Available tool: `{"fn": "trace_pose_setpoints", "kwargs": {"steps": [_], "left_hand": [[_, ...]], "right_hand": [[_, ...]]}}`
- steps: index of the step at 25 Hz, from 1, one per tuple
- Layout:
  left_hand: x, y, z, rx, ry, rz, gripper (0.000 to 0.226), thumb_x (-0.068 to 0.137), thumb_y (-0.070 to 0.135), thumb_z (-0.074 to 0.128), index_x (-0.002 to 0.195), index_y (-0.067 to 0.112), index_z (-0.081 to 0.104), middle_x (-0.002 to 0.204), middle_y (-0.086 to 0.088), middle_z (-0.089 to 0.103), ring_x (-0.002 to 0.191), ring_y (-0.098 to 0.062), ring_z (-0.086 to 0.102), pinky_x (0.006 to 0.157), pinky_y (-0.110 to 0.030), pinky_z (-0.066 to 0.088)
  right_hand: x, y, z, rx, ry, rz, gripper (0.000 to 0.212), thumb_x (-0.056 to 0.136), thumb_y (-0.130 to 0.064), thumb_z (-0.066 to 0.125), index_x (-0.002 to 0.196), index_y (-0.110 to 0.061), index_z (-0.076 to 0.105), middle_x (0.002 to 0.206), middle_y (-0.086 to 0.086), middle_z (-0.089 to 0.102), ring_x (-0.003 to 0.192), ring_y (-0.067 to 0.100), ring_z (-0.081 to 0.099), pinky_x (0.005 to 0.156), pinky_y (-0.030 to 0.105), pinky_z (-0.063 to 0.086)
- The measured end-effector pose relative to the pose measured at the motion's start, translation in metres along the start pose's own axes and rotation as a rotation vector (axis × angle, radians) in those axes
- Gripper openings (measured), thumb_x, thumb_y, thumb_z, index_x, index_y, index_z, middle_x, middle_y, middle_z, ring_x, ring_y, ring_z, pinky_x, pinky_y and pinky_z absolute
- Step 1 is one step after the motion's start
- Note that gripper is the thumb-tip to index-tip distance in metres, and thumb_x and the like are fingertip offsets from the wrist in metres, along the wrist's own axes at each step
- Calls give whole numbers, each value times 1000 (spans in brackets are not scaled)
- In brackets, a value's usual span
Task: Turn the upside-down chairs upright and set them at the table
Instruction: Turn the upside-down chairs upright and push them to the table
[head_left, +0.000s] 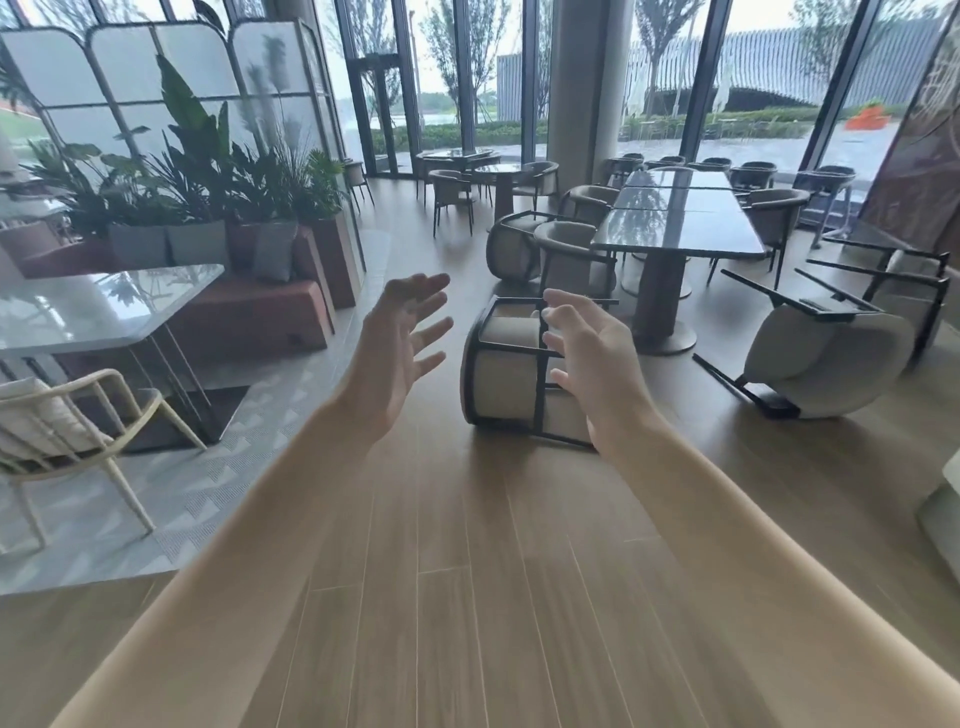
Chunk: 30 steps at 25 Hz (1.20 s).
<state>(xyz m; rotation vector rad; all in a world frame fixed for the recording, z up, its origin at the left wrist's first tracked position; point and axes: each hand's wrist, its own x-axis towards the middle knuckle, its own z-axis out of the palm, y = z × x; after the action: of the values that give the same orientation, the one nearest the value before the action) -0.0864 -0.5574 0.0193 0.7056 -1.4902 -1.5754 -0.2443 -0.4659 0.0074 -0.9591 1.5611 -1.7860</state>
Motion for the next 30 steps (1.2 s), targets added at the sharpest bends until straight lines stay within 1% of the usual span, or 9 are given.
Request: {"fn": "trace_pose_setpoints", "kwargs": {"steps": [3,7,13,18,21,23,26,28,30], "left_hand": [[63,-8,-7,7,6,13,78,58,62,60,130,31,63,148,2,53,131,-20,54,105,-43,41],[130,-26,-33,9,51,5,59,78,54,48,130,30,63,150,0,51,135,-23,51,114,-48,36],[231,-48,-89,-36,88,2,55,78,54,48,125,31,66,151,-2,50,134,-23,52,117,-51,33],[343,-54,-165,-34,56,35,56,82,54,46,129,30,63,151,0,49,134,-22,50,111,-47,37],[423,-45,-225,-47,82,27,42,99,47,39,127,28,64,151,-2,50,138,-25,48,113,-49,35],[469,-42,-255,-33,58,11,41,103,43,35,127,28,64,152,-2,49,139,-25,47,115,-49,34],[523,-49,-275,-7,-11,-1,44,95,48,44,131,29,62,151,1,49,136,-22,49,114,-47,35],[557,-55,-282,-13,-53,-18,59,75,55,57,128,30,64,148,3,51,132,-19,52,104,-41,41],[594,-64,-289,-6,-79,-33,74,62,59,61,130,29,64,146,5,53,130,-17,54,100,-38,43]], "right_hand": [[69,7,8,-11,-12,5,30,96,-23,53,122,-25,67,99,-15,66,111,12,62,109,45,43],[138,20,38,-13,-47,15,31,96,-22,53,123,-24,67,106,-18,65,117,10,59,112,44,39],[233,47,104,-64,-88,11,33,94,-21,55,125,-26,65,117,-9,68,117,8,58,110,42,41],[339,65,173,-109,-30,7,35,93,-22,55,126,-29,65,113,-14,67,117,11,58,107,43,43],[410,66,228,-97,-19,8,35,92,-23,54,125,-30,64,111,-15,65,118,13,58,105,44,44],[451,72,263,-86,-8,11,35,92,-21,55,126,-28,64,109,-15,65,118,12,57,109,45,41],[494,86,293,-95,25,35,35,93,-20,55,126,-26,65,108,-14,66,116,10,58,108,44,42],[526,92,304,-92,65,37,34,92,-20,55,124,-26,66,106,-13,68,109,7,61,102,40,46],[561,99,313,-88,102,34,33,93,-19,55,123,-25,66,104,-10,69,101,3,63,95,36,49]]}}
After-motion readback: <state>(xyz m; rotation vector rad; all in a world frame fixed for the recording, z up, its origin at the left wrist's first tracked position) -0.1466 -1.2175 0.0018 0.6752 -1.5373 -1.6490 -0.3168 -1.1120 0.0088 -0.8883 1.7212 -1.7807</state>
